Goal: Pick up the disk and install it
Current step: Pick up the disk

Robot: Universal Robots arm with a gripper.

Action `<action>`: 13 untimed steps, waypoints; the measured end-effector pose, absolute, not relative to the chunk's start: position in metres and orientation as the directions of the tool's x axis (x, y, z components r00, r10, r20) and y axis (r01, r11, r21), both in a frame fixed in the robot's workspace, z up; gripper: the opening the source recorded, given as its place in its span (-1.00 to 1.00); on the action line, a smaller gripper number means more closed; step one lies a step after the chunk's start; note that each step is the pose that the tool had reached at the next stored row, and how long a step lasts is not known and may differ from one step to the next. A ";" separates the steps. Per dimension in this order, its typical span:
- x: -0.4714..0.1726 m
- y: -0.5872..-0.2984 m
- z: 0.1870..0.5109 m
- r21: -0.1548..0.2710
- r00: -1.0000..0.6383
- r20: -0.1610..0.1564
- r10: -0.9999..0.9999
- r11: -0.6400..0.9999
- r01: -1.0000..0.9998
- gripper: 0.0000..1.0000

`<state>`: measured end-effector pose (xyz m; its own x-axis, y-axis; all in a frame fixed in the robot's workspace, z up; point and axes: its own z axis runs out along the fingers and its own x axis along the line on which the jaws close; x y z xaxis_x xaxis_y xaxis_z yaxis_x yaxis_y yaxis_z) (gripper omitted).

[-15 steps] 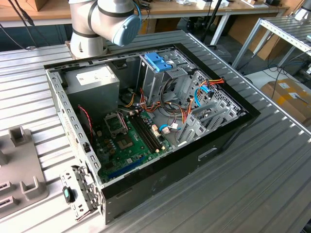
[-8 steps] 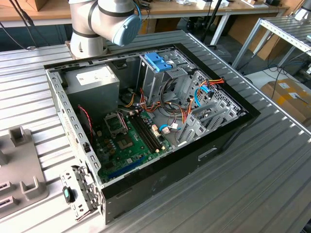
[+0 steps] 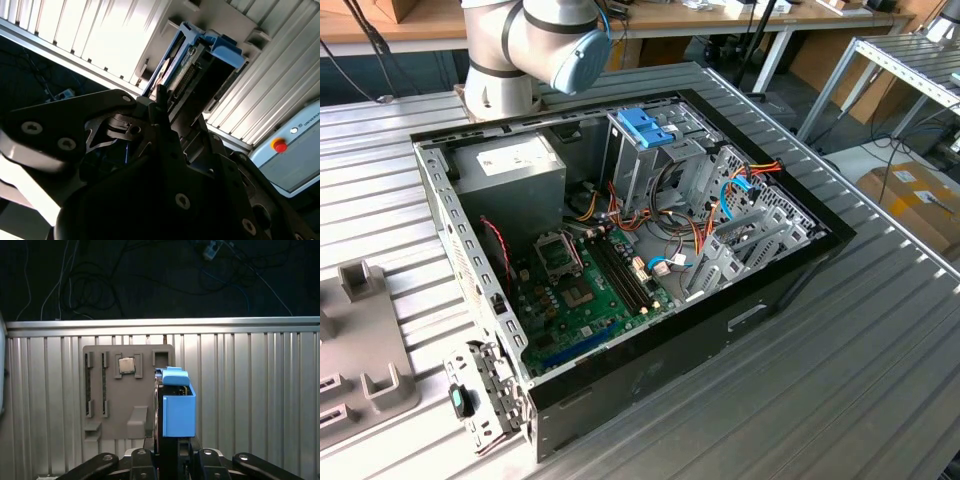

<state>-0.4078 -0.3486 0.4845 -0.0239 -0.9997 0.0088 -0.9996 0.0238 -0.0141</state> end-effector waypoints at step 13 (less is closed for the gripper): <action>-0.382 -0.348 0.485 -0.014 -0.024 0.009 -1.000 0.024 -1.000 -0.30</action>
<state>-0.3824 -0.3477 0.4845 -0.0239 -0.9997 0.0089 -0.9996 0.0238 -0.0140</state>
